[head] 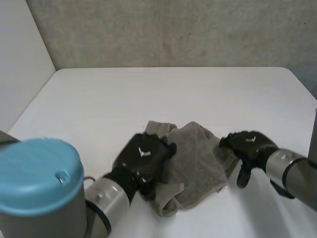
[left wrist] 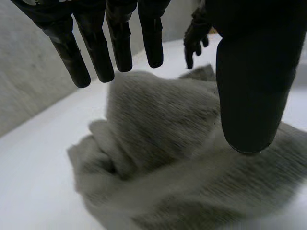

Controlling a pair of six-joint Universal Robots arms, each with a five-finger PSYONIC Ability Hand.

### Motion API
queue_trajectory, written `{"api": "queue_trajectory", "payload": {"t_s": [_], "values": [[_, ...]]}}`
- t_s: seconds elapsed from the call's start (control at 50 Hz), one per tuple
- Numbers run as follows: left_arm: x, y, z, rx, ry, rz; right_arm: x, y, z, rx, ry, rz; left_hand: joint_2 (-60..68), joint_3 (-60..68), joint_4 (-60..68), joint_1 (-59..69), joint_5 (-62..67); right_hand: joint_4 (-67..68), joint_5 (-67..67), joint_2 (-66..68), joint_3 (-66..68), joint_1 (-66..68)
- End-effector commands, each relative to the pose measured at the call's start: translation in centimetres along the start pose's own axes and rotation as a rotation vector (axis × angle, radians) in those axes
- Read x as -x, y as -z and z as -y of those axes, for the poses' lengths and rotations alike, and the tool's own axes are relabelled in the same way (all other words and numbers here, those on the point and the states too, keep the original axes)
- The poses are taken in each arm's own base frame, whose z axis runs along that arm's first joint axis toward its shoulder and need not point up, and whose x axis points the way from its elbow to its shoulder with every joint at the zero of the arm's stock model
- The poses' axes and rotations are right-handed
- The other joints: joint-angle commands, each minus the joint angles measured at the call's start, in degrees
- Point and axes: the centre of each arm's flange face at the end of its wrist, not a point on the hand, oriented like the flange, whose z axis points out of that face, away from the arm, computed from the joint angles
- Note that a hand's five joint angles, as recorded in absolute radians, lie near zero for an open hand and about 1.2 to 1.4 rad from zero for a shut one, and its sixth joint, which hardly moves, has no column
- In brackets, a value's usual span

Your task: Fold the towel.

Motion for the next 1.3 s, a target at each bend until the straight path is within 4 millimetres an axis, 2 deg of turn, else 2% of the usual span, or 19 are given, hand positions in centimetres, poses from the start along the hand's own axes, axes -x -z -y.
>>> {"api": "queue_trajectory", "payload": {"t_s": [0.02, 0.3, 0.56, 0.66, 0.7, 0.72, 0.74, 0.8, 0.84, 0.88, 0.9, 0.94, 0.96, 1.0, 1.02, 1.06, 1.14, 1.24, 1.3], "values": [[-1.0, 0.5, -2.2, 0.062, 0.017, 0.004, 1.5, -0.1, -2.1, -0.012, -0.021, 0.088, 2.65, 2.66, 2.71, 2.67, 2.69, -0.28, -1.55, 0.46, -0.32, -0.62], [-1.6, -1.4, -5.4, 0.128, 0.008, 0.009, 1.9, -1.2, -3.1, -0.110, -0.056, 0.064, 3.14, 3.15, 3.20, 3.16, 3.18, -0.81, -2.07, -0.06, -0.84, -1.14], [-1.6, -2.2, -5.1, 0.063, 0.009, 0.021, 2.8, -2.4, -3.1, -0.142, -0.115, 0.087, 31.57, 31.58, 31.64, 31.59, 31.62, 7.44, 6.18, 8.19, 7.41, 7.11], [-1.6, -2.4, -5.3, 0.066, 0.004, 0.021, 3.2, -2.7, -3.1, -0.140, -0.149, 0.101, 55.05, 55.06, 55.12, 55.07, 55.10, 19.22, 17.95, 19.96, 19.19, 18.88], [-1.5, -2.5, -5.2, 0.062, 0.006, 0.024, 2.8, -3.2, -2.7, -0.161, -0.192, 0.081, 55.60, 55.61, 55.66, 55.62, 55.64, 48.66, 47.40, 49.41, 48.63, 48.33], [-1.1, -2.8, -4.9, 0.052, 0.010, 0.036, 2.8, -3.2, -2.7, -0.161, -0.192, 0.081, 55.60, 55.61, 55.67, 55.62, 55.65, 48.82, 47.56, 49.56, 48.79, 48.48], [-1.1, -2.8, -4.9, 0.052, 0.010, 0.036, 2.4, -3.5, -2.1, -0.186, -0.208, 0.058, 55.61, 55.61, 55.67, 55.62, 55.65, 62.92, 61.65, 63.66, 62.89, 62.58], [0.0, -3.2, -3.3, -0.010, 0.023, 0.073, 0.6, -3.8, -0.3, -0.261, -0.235, -0.034, 55.61, 55.61, 55.67, 55.62, 55.65, 63.06, 61.80, 63.80, 63.03, 62.72], [1.6, -3.6, -1.7, -0.065, 0.039, 0.131, -0.3, -3.8, 1.0, -0.311, -0.232, -0.086, 55.61, 55.61, 55.67, 55.62, 55.65, 63.06, 61.80, 63.80, 63.03, 62.72], [5.3, -3.3, 2.1, -0.180, 0.073, 0.260, -2.0, -3.0, 4.5, -0.432, -0.213, -0.173, 55.61, 55.61, 55.67, 55.62, 55.65, 63.06, 61.80, 63.80, 63.03, 62.72], [5.4, -3.3, 2.1, -0.180, 0.073, 0.261, -2.0, -3.0, 4.5, -0.433, -0.213, -0.173, 55.61, 55.61, 55.67, 55.62, 55.65, 63.06, 61.80, 63.80, 63.03, 62.72], [8.3, -2.4, 5.4, -0.290, 0.100, 0.368, -3.3, -0.9, 8.2, -0.561, -0.195, -0.229, 55.61, 55.61, 55.67, 55.62, 55.65, 63.06, 61.80, 63.80, 63.03, 62.72], [8.3, -2.4, 5.5, -0.290, 0.100, 0.369, -3.3, -0.9, 8.2, -0.562, -0.195, -0.229, 55.61, 55.61, 55.67, 55.62, 55.65, 63.06, 61.80, 63.80, 63.03, 62.72], [10.5, -0.3, 9.1, -0.422, 0.135, 0.451, -4.0, 2.2, 12.2, -0.710, -0.164, -0.265, 55.61, 55.61, 55.67, 55.62, 55.65, 63.06, 61.80, 63.80, 63.03, 62.72], [10.5, -0.2, 9.2, -0.423, 0.136, 0.451, -4.1, 2.2, 12.2, -0.711, -0.164, -0.265, 55.61, 55.61, 55.67, 55.62, 55.65, 63.06, 61.80, 63.80, 63.03, 62.72], [12.1, 2.2, 12.3, -0.566, 0.211, 0.500, -4.1, 3.9, 14.0, -0.781, -0.145, -0.273, 55.61, 55.61, 55.67, 55.62, 55.65, 63.06, 61.80, 63.80, 63.03, 62.72], [13.7, 4.2, 14.2, -0.690, 0.295, 0.530, -4.8, 8.6, 19.1, -0.971, -0.073, -0.313, 55.61, 55.61, 55.67, 55.62, 55.65, 63.06, 61.80, 63.80, 63.03, 62.72], [14.1, 6.0, 15.0, -0.765, 0.347, 0.536, -3.9, 9.2, 19.9, -0.910, -0.019, -0.262, 55.61, 55.61, 55.67, 55.62, 55.65, 63.06, 61.80, 63.80, 63.03, 62.72], [13.9, 5.8, 13.9, -0.727, 0.346, 0.535, -2.1, 7.1, 18.6, -0.766, 0.013, -0.173, 55.61, 55.61, 55.67, 55.62, 55.65, 63.06, 61.80, 63.80, 63.03, 62.72]]}}
